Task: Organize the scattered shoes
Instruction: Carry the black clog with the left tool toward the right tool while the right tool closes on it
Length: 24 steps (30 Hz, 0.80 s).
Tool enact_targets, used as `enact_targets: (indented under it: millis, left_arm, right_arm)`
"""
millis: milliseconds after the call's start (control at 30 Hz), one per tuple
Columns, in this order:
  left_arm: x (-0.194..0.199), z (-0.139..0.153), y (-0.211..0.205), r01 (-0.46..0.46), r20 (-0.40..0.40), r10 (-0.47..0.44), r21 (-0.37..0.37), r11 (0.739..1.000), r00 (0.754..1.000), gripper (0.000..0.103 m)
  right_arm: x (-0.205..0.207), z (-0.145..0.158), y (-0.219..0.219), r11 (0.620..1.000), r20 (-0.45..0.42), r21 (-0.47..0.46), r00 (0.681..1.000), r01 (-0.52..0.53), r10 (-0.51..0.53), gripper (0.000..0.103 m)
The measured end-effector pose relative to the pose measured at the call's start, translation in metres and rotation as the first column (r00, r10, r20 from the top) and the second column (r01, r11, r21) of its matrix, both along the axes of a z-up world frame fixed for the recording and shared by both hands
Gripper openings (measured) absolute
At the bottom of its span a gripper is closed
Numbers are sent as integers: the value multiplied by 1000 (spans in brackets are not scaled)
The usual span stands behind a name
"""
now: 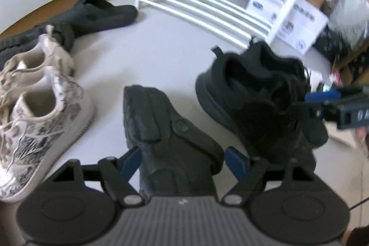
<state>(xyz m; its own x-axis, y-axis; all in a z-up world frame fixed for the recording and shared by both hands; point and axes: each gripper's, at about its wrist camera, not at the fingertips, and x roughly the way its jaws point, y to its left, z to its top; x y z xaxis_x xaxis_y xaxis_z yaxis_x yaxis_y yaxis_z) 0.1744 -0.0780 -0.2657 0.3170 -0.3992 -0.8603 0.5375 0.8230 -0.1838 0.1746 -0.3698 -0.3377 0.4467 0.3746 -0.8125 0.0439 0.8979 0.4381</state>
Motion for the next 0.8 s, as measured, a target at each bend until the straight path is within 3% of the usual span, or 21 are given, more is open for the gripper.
enact_targets:
  millis: [200,500,600,700,800]
  left_arm:
    - [-6,25,29,-80,31,82,-38,996,996,81]
    - [-22,30,82,-196,5,197,-54,979,980,81]
    - [-23,24,93,-211,-22,210,-54,976,977,81]
    - [-21,17,97,-211,-39,210,-48,976,977,81]
    - [-20,14,100,-207,-47,205,-42,978,978,81]
  right_arm:
    - [0,5,8,997,4,79,1000,-16,15,85]
    - [-1,-3,49,970,-11,181,986,-162,166,85]
    - [0,-14,63,953,-43,223,975,-203,218,76]
    - [1,-19,72,942,-53,252,969,-222,242,74]
    - [7,-29,79,917,-58,341,969,-208,242,66]
